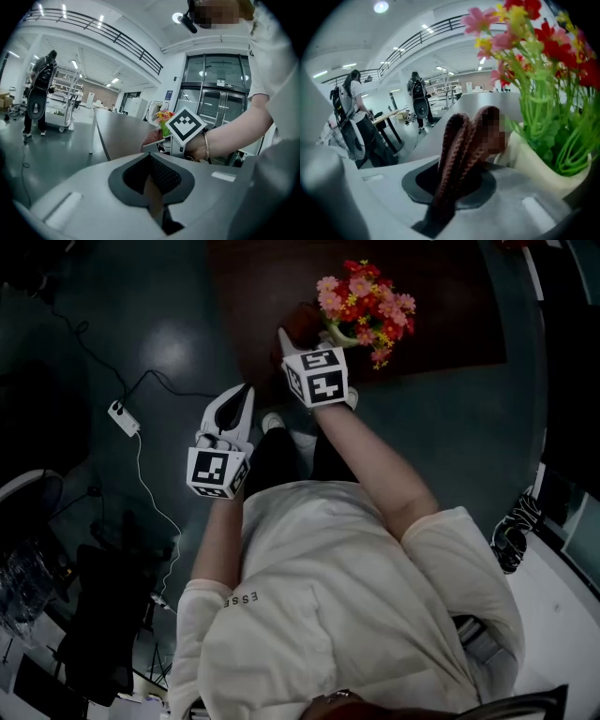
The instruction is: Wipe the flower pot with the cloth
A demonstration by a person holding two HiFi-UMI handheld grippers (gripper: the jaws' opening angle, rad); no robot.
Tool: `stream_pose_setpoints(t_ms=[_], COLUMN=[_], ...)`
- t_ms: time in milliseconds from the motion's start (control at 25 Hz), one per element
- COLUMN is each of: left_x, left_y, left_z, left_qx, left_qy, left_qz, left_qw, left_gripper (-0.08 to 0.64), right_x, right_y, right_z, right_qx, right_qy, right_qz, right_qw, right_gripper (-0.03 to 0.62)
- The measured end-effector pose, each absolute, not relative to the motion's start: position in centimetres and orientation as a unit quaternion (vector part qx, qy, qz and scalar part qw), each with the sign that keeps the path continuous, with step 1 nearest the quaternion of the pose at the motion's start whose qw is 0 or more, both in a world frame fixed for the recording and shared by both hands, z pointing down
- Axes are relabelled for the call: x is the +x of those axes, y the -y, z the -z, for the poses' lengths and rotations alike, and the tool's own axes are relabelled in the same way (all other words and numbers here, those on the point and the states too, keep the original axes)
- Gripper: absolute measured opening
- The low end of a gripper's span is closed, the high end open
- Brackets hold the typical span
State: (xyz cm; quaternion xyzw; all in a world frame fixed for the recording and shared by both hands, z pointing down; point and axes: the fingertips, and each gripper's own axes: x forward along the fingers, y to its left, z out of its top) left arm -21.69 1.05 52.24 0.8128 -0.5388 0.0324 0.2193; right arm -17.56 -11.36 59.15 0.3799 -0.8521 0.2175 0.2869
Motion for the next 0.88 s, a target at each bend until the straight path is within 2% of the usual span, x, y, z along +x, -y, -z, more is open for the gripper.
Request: stream_pose_setpoints(t_ms=[160, 880], left_x=[-20.6, -17.6], left_y=[-1.5, -1.8], left_z=[-52.8, -53.1], left_qx=[0.822, 0.841], left_qy=[0.521, 0.492], left_qz=[-0.029, -0.040], left_qw=[0.229, 0.221], left_gripper=[0.009, 0.010], right_x=[-15.9, -8.8], right_y=[11.3, 7.0], right_z=[-59.2, -59.6], right_qx=[0.410, 0.421], right_qy=[0.829, 0.816], right_qz=[-0.279, -0.297], right_qw=[0.257, 0.263], right_gripper=[0.044, 0.044])
